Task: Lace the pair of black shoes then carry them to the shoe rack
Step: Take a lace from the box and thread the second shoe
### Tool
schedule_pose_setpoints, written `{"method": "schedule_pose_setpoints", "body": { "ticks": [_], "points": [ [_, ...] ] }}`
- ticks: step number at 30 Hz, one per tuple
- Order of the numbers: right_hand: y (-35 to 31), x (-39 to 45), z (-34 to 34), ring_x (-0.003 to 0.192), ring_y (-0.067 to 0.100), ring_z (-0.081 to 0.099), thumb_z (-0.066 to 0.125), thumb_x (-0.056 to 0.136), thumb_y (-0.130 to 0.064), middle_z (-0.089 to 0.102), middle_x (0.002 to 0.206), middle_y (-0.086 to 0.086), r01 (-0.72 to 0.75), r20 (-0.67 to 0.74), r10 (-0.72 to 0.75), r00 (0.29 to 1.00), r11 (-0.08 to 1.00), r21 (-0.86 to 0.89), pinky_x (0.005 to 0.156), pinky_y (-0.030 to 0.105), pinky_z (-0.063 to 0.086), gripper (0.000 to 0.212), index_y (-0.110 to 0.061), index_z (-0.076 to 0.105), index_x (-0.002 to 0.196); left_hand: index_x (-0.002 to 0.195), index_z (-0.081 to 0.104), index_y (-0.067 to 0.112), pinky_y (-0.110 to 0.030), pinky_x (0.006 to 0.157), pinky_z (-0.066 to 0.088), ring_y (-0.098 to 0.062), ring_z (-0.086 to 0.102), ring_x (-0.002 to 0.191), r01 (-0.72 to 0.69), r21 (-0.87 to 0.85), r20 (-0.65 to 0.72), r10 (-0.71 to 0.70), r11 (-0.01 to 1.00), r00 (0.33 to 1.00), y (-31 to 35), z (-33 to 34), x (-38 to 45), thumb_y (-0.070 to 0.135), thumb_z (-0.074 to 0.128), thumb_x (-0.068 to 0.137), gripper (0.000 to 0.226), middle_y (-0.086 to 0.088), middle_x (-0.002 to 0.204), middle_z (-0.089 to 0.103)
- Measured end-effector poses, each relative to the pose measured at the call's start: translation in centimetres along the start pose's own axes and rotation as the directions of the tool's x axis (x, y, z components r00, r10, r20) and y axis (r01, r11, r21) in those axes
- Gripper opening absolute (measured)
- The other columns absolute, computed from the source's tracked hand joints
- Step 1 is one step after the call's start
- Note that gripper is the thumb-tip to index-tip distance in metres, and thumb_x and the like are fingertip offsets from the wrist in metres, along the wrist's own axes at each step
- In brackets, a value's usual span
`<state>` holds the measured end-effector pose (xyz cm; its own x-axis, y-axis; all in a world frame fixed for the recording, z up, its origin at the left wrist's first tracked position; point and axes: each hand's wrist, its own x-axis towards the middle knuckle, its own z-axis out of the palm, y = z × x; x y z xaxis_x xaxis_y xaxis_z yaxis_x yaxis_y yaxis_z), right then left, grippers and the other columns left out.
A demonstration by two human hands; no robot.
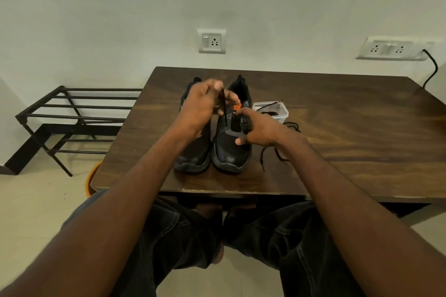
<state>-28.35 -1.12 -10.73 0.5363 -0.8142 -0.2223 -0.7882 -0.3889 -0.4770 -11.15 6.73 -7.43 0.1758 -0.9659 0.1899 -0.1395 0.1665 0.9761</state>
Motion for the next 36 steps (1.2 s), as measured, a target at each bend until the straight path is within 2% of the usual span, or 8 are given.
{"method": "schedule_pose_setpoints", "body": {
  "ticks": [2, 5, 7, 12, 23, 26, 33, 36],
  "points": [
    [-0.1, 0.2, 0.1, 0.130, 0.030, 0.056, 0.086, 0.084, -0.033, 0.052, 0.152, 0.009, -0.008, 0.006, 0.008, 1.000, 1.000, -0.030, 0.106, 0.049, 0.050, 0.086, -0.034, 0.037, 0.155, 0.101, 0.054, 0.012, -0.025, 0.050, 0.041, -0.020, 0.067, 0.066, -0.017, -0.193, -0.060, 0.005, 0.981, 0.998, 1.1, -0.2, 0.1, 0.024, 0.038, 0.113, 0.023, -0.009, 0.083, 0.073],
    [-0.4, 0.3, 0.1, 0.131, 0.030, 0.056, 0.085, 0.084, -0.033, 0.053, 0.151, 0.008, -0.022, 0.010, 0.022, 1.000, 0.999, -0.042, 0.106, 0.051, 0.050, 0.084, -0.034, 0.038, 0.154, 0.098, 0.059, 0.019, -0.025, 0.051, 0.045, -0.008, 0.056, 0.054, 0.031, 0.270, -0.136, 0.006, 0.962, 0.991, 0.2, -0.4, 0.5, 0.031, 0.050, 0.109, 0.018, 0.000, 0.078, 0.069],
    [-0.7, 0.4, 0.1, 0.132, 0.029, 0.055, 0.084, 0.084, -0.036, 0.052, 0.151, 0.008, -0.016, 0.025, 0.017, 1.000, 0.999, -0.035, 0.106, 0.051, 0.051, 0.082, -0.032, 0.040, 0.153, 0.095, 0.063, 0.023, -0.025, 0.060, 0.051, -0.007, 0.062, 0.064, 0.060, 0.600, -0.089, -0.008, 0.798, 0.996, -1.4, -0.6, 0.4, 0.037, 0.060, 0.103, 0.017, 0.003, 0.081, 0.069],
    [-0.9, 0.2, 0.4, 0.132, 0.031, 0.052, 0.073, 0.071, -0.080, 0.039, 0.152, 0.010, -0.040, -0.028, 0.040, 0.999, 0.999, -0.030, 0.104, 0.051, 0.053, 0.096, -0.038, 0.042, 0.151, 0.096, 0.065, 0.024, -0.037, 0.077, 0.057, -0.017, 0.065, 0.086, 0.026, 0.865, 0.069, -0.170, 0.502, 0.983, -3.5, -0.2, -0.1, 0.030, 0.069, 0.095, 0.007, 0.004, 0.092, 0.065],
    [-1.8, 0.8, 0.7, 0.132, 0.028, 0.048, 0.089, 0.075, -0.048, 0.038, 0.143, 0.003, 0.008, -0.027, -0.013, 1.000, 0.986, -0.165, 0.106, 0.048, 0.051, 0.079, -0.029, 0.054, 0.144, 0.094, 0.065, 0.024, -0.032, 0.075, 0.052, -0.010, 0.062, 0.080, 0.035, 0.812, 0.092, -0.187, 0.583, 0.978, -3.9, -1.0, 0.3, 0.034, 0.067, 0.098, 0.011, 0.004, 0.087, 0.066],
    [-1.7, 1.1, 1.1, 0.134, 0.029, 0.048, 0.090, 0.073, -0.052, 0.037, 0.146, 0.001, 0.000, -0.049, -0.007, 0.999, 0.990, -0.142, 0.105, 0.052, 0.051, 0.085, -0.034, 0.051, 0.147, 0.086, 0.065, 0.024, -0.032, 0.070, 0.051, -0.010, 0.063, 0.077, 0.003, 0.845, 0.066, -0.110, 0.535, 0.992, -3.9, -0.5, 0.1, 0.036, 0.072, 0.094, 0.016, 0.006, 0.082, 0.065],
    [-0.9, 0.9, 0.7, 0.134, 0.028, 0.049, 0.090, 0.073, -0.051, 0.035, 0.148, 0.000, -0.004, -0.021, 0.002, 1.000, 0.996, -0.085, 0.104, 0.054, 0.051, 0.081, -0.040, 0.051, 0.143, 0.070, 0.063, 0.029, -0.039, 0.089, 0.054, -0.013, 0.063, 0.096, -0.074, 0.561, -0.137, 0.181, 0.824, 0.974, -0.5, -2.6, 0.8, 0.030, 0.077, 0.087, 0.022, 0.008, 0.097, 0.064],
    [-0.8, 1.0, 0.6, 0.135, 0.029, 0.048, 0.091, 0.073, -0.050, 0.035, 0.148, 0.000, 0.000, -0.010, -0.001, 1.000, 0.998, -0.070, 0.104, 0.053, 0.051, 0.079, -0.041, 0.052, 0.141, 0.063, 0.057, 0.023, -0.052, 0.095, 0.048, -0.013, 0.062, 0.105, -0.046, 0.624, -0.233, 0.241, 0.780, 0.942, 0.3, -2.8, 0.1, 0.031, 0.067, 0.076, 0.019, 0.012, 0.099, 0.066]
  ]
}}
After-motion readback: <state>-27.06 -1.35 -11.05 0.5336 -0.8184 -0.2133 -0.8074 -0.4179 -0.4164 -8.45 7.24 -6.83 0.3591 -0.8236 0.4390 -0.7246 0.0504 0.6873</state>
